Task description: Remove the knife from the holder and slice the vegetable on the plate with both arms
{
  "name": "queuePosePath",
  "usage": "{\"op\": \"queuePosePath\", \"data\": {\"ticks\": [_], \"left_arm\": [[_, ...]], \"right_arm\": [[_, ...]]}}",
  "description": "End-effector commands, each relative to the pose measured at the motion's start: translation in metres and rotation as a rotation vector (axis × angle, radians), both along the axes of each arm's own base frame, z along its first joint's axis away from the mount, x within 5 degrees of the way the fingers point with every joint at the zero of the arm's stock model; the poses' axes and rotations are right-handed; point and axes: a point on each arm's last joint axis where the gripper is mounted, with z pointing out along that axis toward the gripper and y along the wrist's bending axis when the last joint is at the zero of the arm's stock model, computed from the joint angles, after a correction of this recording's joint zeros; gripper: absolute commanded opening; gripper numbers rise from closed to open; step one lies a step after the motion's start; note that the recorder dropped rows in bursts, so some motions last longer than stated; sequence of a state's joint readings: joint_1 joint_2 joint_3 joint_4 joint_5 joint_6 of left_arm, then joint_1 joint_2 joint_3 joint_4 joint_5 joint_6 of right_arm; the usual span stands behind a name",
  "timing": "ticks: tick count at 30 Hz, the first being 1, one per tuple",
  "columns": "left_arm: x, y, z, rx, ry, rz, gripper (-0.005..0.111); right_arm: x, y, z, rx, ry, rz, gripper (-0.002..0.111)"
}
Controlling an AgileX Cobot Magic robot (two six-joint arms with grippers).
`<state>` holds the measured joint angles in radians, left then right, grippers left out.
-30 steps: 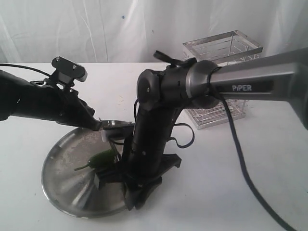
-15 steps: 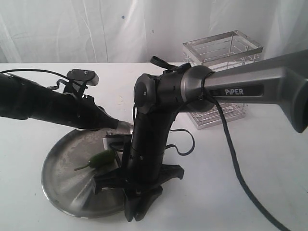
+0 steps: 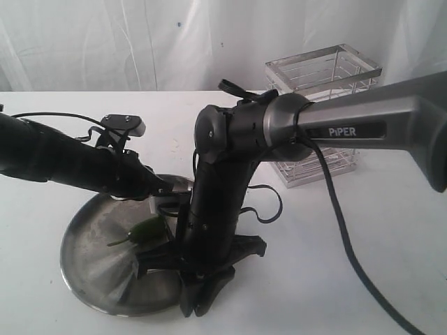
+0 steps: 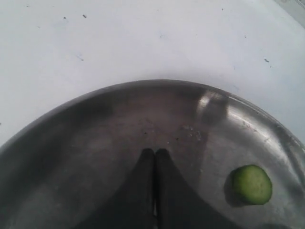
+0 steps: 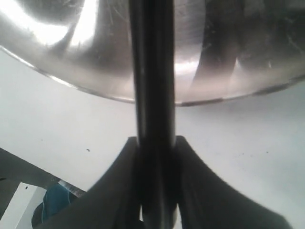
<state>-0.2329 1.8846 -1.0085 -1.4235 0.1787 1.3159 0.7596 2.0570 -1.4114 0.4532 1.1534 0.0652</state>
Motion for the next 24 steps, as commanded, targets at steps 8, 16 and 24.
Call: {"op": "queuePosePath", "data": {"ticks": [8,16,24], "left_arm": [[-0.001,-0.001,-0.004,-0.003,0.014,-0.026,0.000],[-0.001,-0.001,-0.003,-0.003,0.012,-0.027,0.000],[-0.004,0.000,0.023,-0.020,-0.056,-0.025,0.000]], "right_arm": [[0.004,-0.002,0.052,0.121,-0.214,-0.008,0.000],[0.004,-0.005,0.056,0.092,-0.224,-0.041,0.000],[-0.003,0.000,0.053,-0.004,-0.315,0.016,0.000]]}}
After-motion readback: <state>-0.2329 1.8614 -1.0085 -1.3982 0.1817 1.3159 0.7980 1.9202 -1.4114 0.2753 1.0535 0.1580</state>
